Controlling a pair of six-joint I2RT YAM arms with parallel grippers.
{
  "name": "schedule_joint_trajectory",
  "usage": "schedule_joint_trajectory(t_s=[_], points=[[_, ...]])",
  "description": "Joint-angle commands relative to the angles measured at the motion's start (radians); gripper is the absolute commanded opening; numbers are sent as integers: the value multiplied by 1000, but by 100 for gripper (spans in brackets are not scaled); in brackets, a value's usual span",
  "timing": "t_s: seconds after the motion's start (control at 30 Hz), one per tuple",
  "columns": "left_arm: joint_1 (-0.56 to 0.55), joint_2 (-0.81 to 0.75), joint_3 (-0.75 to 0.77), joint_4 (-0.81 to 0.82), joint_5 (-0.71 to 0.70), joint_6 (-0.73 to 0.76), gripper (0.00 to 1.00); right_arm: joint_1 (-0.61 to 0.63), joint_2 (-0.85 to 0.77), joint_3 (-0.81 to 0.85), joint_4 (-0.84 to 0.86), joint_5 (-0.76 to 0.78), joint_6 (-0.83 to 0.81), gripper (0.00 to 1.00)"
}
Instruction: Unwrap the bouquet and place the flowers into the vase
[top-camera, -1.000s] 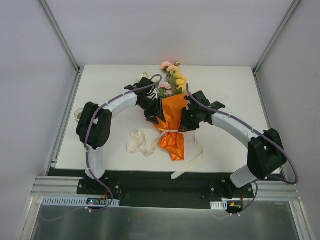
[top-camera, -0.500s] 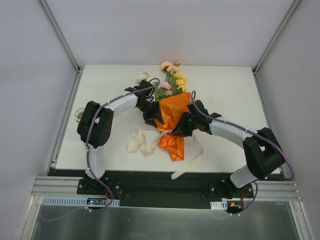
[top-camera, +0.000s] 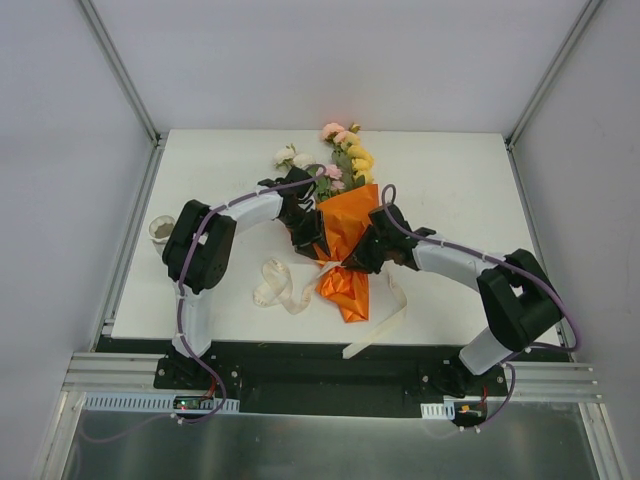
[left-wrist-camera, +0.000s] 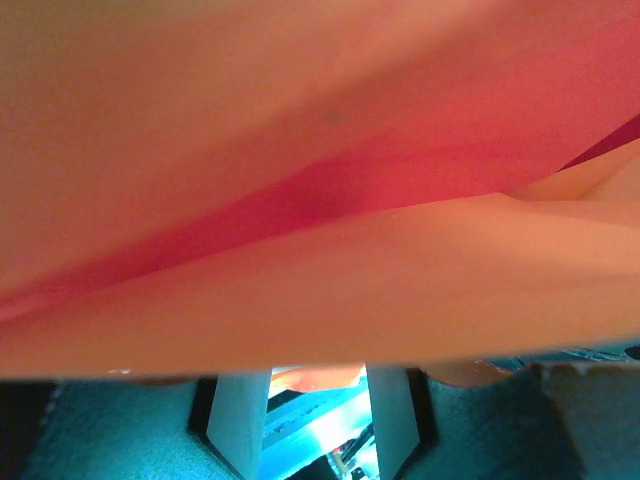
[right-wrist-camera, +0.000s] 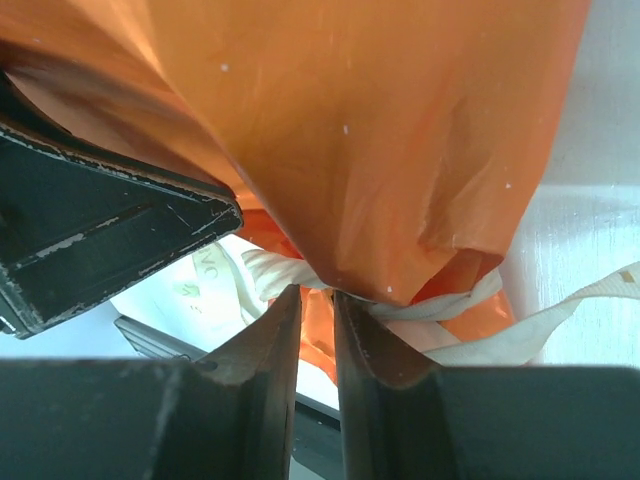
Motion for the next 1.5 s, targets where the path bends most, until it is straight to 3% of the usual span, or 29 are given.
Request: schedule_joint_trajectory(t_s=[0.0,0.23,0.5,0.77,0.93,1.03,1.13,1.23,1.37,1.47], points=[[-9,7,19,-9,6,-4,37,25,-15,35,-48,80,36,24],[-15,2,-10,-9,3,5,36,30,20,53,0,88,85,24],[-16,-4,-60,-9,-3,17,34,15,53,55,168,82,179,23],[-19,-1,-68,-9,1,28,34,7,47,27,349,77,176,27],[-29,1,-74,-9,0,29,34,-10,83,110,374,51,55,32],[-32,-2,-67,-9,1,35,34,-18,36,162,267,22,-52,35],[-32,-19,-50,-9,29,75,36,-36,-30,216,33,-7,-138,38],[-33,-96,-36,-9,0,139,46,-65,-99,213,-63,-65,-284,48],[-38,-170,10,-31,-6,198,53,-102,-124,270,-345,-99,-526,49],[-56,-211,42,-43,-32,242,52,-136,-199,207,-408,-89,-673,48]])
